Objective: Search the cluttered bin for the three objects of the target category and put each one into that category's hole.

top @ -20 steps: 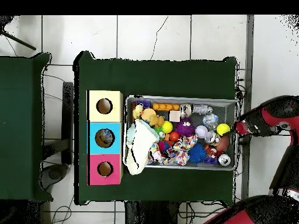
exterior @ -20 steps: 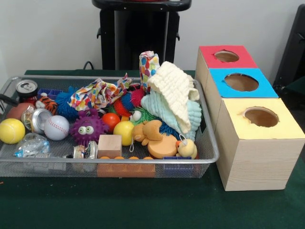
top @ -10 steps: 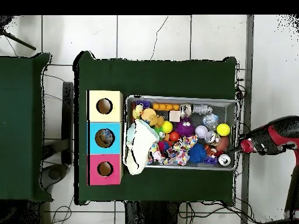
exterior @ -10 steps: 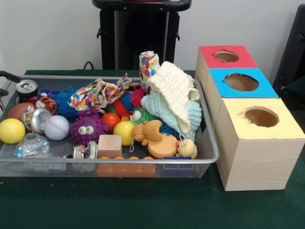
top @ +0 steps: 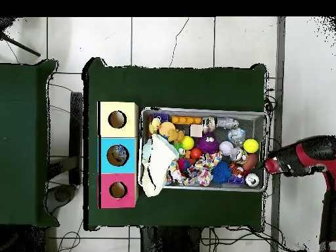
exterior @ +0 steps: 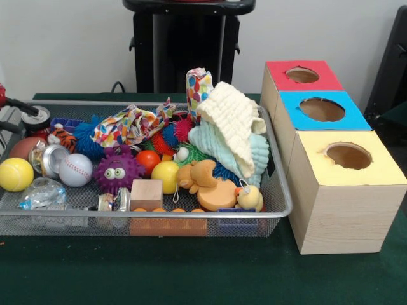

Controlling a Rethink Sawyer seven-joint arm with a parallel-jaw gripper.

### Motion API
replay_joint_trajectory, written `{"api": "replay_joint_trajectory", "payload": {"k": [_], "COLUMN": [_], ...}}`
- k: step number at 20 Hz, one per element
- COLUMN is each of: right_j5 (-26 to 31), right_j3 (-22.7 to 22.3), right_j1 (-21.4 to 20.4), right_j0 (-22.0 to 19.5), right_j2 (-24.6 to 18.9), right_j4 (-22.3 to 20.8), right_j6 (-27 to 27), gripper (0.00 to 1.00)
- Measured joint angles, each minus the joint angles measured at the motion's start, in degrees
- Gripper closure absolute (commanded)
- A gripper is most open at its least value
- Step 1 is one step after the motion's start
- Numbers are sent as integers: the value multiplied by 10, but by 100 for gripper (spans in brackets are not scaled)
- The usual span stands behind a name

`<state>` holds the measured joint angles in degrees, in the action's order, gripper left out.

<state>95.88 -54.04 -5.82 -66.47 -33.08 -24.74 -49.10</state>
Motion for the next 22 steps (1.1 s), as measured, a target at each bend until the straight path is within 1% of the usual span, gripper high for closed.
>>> {"api": "replay_joint_trajectory", "payload": {"k": [5, 11, 22], "right_j5": [-36, -49, -49], "right_j3": [-15, -21, 6], "right_j1": [-4, -14, -14], "right_j0": [8, 17, 57], "right_j2": [0, 0, -1], "right_j4": [3, 13, 15], "right_j6": [0, 0, 0], "gripper": [0, 0, 0]}}
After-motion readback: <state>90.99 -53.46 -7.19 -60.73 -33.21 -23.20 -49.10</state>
